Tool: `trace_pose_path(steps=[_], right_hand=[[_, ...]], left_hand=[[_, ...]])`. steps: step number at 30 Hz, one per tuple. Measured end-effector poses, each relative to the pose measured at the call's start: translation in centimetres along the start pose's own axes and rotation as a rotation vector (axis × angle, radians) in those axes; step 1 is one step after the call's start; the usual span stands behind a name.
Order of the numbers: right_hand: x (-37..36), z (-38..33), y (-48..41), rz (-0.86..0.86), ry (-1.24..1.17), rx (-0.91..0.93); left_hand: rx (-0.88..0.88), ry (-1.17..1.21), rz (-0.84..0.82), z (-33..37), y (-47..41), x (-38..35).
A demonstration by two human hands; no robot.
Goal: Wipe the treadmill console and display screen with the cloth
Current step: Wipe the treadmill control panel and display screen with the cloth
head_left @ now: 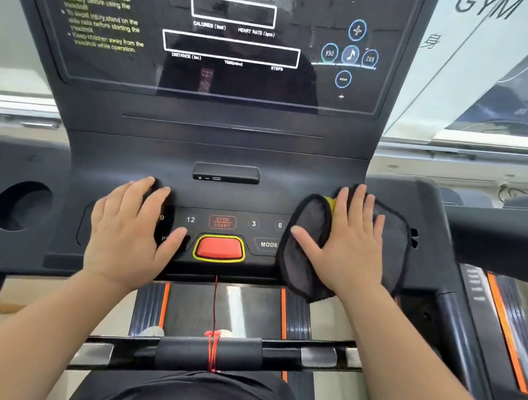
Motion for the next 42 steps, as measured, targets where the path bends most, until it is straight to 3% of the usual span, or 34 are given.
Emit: trace_pose_path(steps=[3,7,11,13,16,18,20,25,27,29,31,35,38,40,42], right_hand=[[1.0,-3.5,-0.1,0.016,-0.009,0.023],[0.7,-9.2,4.0,0.063,0.000,0.321],[-0.8,-7.8,6.5,0.100,0.036,0.530],[-0.9,-4.2,5.2,0.116,0.037,0.460],[-0.6,1.2,1.7,0.048,-0.049,0.124],[-0.4,1.4,0.2,-0.013,-0.065,-0.074],[0.2,-1.3,-0.3,-0.013,-0.038,-0.139],[1.7,-12.0,0.9,-0.003,0.001,0.070],[1.6,-14.7,2.6,-0.038,0.010,0.236],[1.0,-15.1,4.8,-0.028,0.068,0.454],[0.4,-12.5,5.9,-0.014,0.110,0.535],[0.2,-6.5,3.5,-0.075,0.013,0.177],[0.7,-7.7,2.1,-0.146,-0.059,-0.092],[1.4,-11.0,2.0,-0.141,-0.039,-0.125],[2.0,-15.6,2.5,-0.123,0.000,-0.004]], left_hand=[[0.008,0.000,0.000,-0.1,0.0,0.0],[0.003,0.011,0.002,-0.1,0.1,0.0],[-0.022,0.026,0.016,-0.1,0.1,0.0],[-0.054,0.044,0.053,0.1,0.1,0.2],[-0.072,0.085,0.086,0.0,0.2,0.5],[-0.067,0.109,0.083,-0.1,0.3,0.5],[-0.074,0.136,0.065,-0.2,0.3,0.5],[-0.122,0.231,0.033,-0.6,0.6,1.4],[-0.140,0.226,0.044,-1.2,0.8,2.2],[-0.140,0.203,0.054,-2.6,0.8,3.0],[-0.123,0.161,0.043,-4.8,0.5,3.5],[0.018,0.152,-0.012,-9.0,0.0,3.7],[0.066,0.252,-0.041,-10.2,0.2,3.7],[0.051,0.307,-0.061,-10.6,0.6,3.8],[0.046,0.353,-0.076,-11.1,1.0,4.0]])
Point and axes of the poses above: each hand's wrist, its own y-axis away from the middle knuckle, its own x-axis out of the back of the hand, z = x × y, the point moved 8 cm from there along -y, towards the middle knuckle, and after that the axes turned 11 degrees about y, right-handed, at the moved point
